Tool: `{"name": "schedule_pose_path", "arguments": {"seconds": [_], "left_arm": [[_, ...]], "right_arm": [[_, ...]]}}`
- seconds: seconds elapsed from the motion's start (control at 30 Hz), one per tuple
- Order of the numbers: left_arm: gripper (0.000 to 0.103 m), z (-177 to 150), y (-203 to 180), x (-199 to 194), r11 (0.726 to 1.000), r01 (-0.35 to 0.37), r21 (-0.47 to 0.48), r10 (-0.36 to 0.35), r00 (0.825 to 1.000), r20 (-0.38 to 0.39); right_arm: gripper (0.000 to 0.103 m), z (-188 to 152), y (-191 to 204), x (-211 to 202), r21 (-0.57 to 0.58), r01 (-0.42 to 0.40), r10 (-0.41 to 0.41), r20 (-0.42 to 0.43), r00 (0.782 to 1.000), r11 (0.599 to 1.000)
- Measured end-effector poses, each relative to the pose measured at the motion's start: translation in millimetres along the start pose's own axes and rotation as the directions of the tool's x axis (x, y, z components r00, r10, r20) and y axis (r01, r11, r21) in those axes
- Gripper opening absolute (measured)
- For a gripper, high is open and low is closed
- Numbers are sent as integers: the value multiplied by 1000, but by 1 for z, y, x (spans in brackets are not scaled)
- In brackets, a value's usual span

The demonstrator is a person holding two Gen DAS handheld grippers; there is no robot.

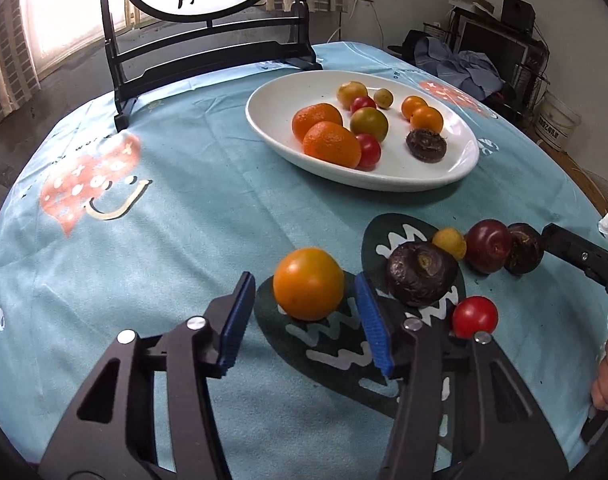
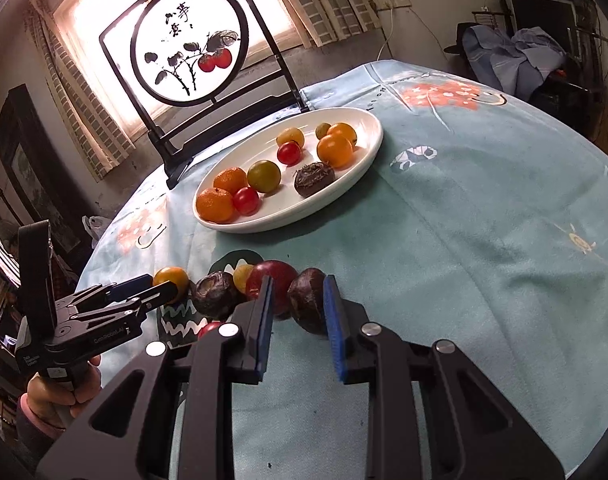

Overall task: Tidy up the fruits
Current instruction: 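Grasp the orange tomato with the left tool while the right tool holds its fruit, then carry both fruits onto the white plate and open both tools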

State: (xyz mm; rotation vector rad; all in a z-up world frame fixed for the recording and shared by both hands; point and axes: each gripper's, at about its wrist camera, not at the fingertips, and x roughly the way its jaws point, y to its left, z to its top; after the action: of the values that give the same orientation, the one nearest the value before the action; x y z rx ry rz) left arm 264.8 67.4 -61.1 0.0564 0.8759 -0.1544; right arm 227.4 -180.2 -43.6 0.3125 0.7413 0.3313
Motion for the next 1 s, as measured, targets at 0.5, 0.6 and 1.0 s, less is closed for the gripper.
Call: {"name": "schedule_pose_path", "arguments": {"seconds": [0.5, 0.6, 1.0], "left_arm": [[38, -3, -1, 4, 998, 49, -42, -50, 999, -20], [38, -2, -2, -1, 999, 33, -43, -33, 999, -7], [38, -4, -5, 13, 999, 23, -28, -24, 999, -40]], "right_arm": [[20, 0, 2, -8, -20, -19, 20, 27, 999, 1000], [20, -1, 5, -3, -41, -24, 24, -5, 1000, 999], [34, 8, 2, 4, -144, 84, -90, -33, 995, 986]]}}
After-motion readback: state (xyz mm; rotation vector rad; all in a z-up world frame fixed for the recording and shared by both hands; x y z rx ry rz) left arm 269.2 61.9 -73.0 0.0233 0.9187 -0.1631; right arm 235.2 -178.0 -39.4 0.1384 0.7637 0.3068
